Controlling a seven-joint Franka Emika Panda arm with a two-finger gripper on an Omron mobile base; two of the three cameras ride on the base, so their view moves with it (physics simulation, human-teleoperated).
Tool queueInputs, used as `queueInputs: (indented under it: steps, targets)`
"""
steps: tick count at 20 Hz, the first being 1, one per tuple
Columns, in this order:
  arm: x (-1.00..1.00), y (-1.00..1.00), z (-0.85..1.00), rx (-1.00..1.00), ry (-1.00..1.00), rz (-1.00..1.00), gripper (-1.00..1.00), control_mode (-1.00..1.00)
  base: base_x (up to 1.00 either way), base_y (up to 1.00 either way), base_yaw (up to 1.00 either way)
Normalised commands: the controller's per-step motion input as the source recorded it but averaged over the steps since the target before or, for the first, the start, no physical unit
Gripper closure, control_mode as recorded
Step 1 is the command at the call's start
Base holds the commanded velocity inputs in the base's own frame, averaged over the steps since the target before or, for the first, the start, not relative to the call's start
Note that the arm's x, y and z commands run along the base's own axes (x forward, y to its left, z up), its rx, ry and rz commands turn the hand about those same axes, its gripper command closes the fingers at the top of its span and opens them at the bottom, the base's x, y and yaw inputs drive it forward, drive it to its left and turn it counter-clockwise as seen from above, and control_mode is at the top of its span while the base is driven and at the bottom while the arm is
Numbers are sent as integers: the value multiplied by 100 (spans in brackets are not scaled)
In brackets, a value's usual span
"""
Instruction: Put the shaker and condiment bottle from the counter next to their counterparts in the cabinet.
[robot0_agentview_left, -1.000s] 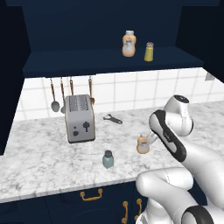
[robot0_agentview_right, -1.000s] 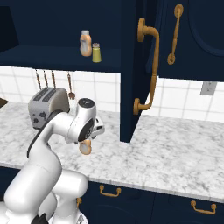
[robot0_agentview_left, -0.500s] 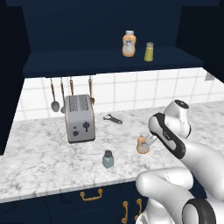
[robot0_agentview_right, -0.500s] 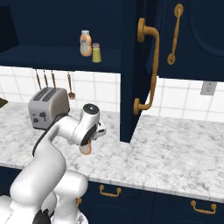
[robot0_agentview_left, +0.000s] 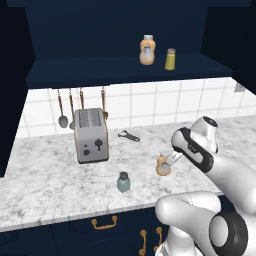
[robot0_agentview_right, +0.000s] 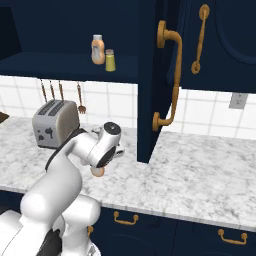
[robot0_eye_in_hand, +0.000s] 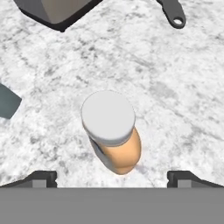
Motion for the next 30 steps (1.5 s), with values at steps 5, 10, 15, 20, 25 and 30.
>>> queueInputs:
  steps: [5,10,15,20,25,30]
  targets:
    - [15,0,-13,6,0,1,-100,-100,0,0,0]
    - [12,0,-16,5,0,3,-100,-100,0,0,0]
    - [9,10,-21,4,0,8,-100,-100,0,0,0]
    - [12,31,-24,2,1,11,100,-100,0,0,0]
    - [13,-1,11,0,1,-8,100,-100,0,0,0]
    - [-1,0,67,-3,-3,-24,100,-100,0,0,0]
